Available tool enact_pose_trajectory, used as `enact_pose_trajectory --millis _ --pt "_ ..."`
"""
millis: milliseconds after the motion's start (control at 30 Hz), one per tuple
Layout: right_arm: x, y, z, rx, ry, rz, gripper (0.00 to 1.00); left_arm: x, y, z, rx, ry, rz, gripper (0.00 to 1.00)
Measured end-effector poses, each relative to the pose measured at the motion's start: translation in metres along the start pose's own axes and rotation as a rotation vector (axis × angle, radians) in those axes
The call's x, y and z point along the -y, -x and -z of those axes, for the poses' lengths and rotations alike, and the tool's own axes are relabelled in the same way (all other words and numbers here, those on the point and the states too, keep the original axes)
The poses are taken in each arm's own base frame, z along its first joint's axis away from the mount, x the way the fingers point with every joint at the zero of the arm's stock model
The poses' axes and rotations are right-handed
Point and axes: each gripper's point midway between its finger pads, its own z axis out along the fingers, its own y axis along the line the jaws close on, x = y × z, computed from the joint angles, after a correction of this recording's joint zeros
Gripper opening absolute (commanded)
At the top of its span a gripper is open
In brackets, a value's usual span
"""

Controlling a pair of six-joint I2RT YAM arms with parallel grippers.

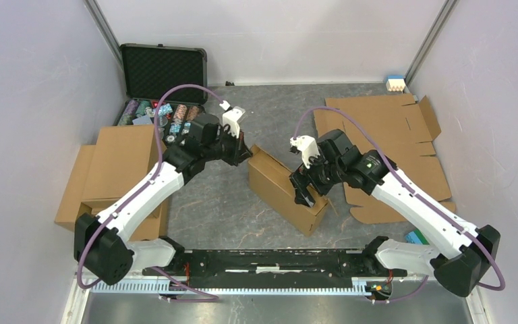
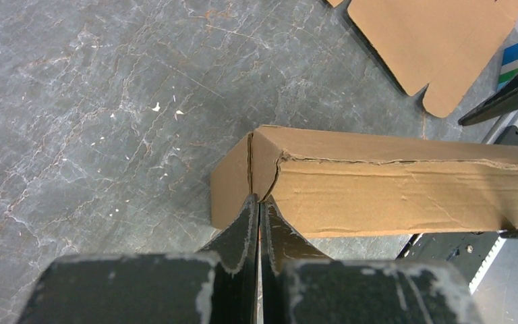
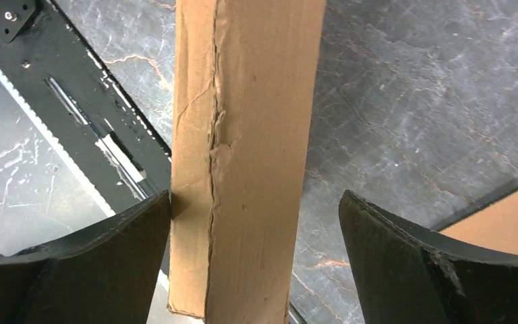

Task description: Fold the paper box

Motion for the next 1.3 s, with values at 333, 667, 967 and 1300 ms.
enact_pose_trajectory --millis 333,667,967,1300 --pt "0.002 0.005 0.026 0.081 -0.066 -0.002 0.98 0.004 -0.007 0.011 0.025 0.064 0.008 0.02" --pt "0.008 -0.031 0.032 0.115 -0.131 -0.084 0.98 0.009 -0.017 0.023 0.036 0.198 0.027 0.02" --pt "0.020 -0.032 0.044 0.201 -0.236 -0.200 0.98 0.016 -0.026 0.028 0.050 0.332 0.083 0.02" --pt "0.039 -0.043 0.064 0.259 -0.392 -0.378 0.75 0.017 -0.035 0.039 0.055 0.404 0.142 0.02"
